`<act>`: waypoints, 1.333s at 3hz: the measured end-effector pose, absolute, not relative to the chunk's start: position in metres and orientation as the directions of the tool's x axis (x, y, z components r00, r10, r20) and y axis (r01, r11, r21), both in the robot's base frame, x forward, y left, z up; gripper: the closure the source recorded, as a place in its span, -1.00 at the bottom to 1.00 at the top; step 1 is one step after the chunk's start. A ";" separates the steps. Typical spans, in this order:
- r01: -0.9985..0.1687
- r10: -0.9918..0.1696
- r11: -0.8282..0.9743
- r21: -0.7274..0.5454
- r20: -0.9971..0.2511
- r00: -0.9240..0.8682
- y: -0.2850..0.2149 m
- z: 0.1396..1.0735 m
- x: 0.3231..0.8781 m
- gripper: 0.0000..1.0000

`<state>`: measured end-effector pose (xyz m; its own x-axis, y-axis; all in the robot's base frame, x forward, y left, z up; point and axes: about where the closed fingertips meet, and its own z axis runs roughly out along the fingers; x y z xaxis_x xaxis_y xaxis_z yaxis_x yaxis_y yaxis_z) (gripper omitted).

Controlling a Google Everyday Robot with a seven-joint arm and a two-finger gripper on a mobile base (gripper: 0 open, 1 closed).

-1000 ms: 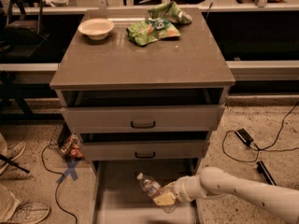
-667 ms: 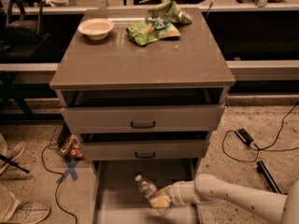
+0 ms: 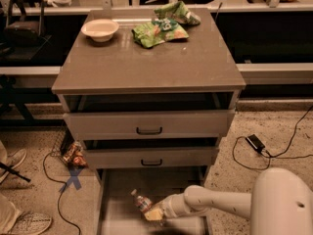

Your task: Place water bottle into bottom drawer

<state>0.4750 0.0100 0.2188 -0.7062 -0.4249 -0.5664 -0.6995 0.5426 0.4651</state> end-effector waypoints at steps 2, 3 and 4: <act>-0.673 -0.441 0.574 0.467 -0.517 -0.734 0.010 0.198 0.474 -0.99; -0.637 -0.417 0.633 0.440 -0.500 -0.759 -0.029 0.204 0.471 -1.00; -0.629 -0.391 0.671 0.393 -0.534 -0.750 -0.087 0.239 0.477 -1.00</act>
Offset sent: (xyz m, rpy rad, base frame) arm -0.0038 -0.0169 -0.0259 -0.0766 0.0572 -0.0477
